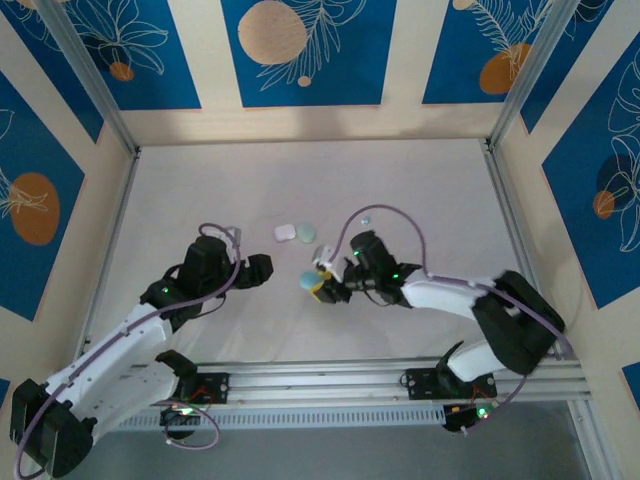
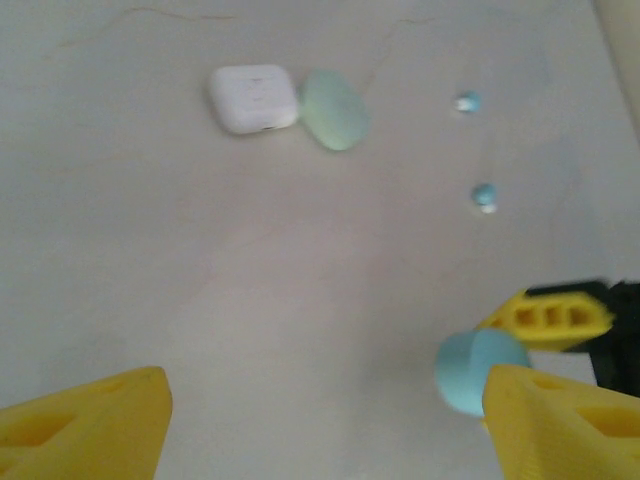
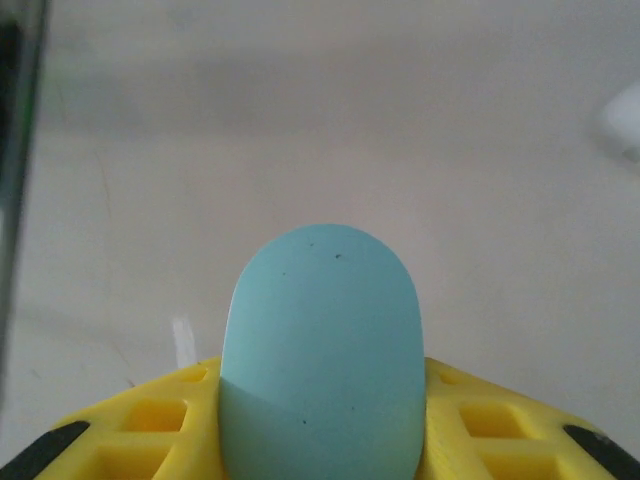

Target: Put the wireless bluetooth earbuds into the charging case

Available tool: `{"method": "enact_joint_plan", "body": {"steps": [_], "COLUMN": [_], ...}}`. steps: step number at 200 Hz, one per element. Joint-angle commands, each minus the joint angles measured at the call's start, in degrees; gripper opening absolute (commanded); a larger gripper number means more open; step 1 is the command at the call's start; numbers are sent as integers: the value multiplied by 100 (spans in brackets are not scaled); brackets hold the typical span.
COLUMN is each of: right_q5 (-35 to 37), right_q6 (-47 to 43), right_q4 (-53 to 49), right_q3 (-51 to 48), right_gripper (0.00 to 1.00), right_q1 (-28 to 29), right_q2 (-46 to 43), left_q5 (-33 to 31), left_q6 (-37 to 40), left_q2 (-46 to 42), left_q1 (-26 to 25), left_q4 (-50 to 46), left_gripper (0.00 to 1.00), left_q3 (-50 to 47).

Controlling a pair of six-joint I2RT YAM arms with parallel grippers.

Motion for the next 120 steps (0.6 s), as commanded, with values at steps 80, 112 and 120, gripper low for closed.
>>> {"method": "enact_joint_plan", "body": {"steps": [80,112,120], "right_q5": [280,600,620], "right_q6": [248,230,242], "right_q4": [-641,-623,-595], "right_q3": [-102,-103,-109], "right_gripper": [29,29,29], "right_q1": [-192,-25,-3], "right_q2": [-2496,-2510,-2511], "left_q5": [2118,2171,2212], "left_q6": [-986,-1037,-1055], "left_q2": [1417,1901,1988], "left_q1": [-643,-1035,-1111], "left_q4": [1380,1475,1539], "left_gripper": [87,79,77], "left_q3": [1503,1706,1740]}}
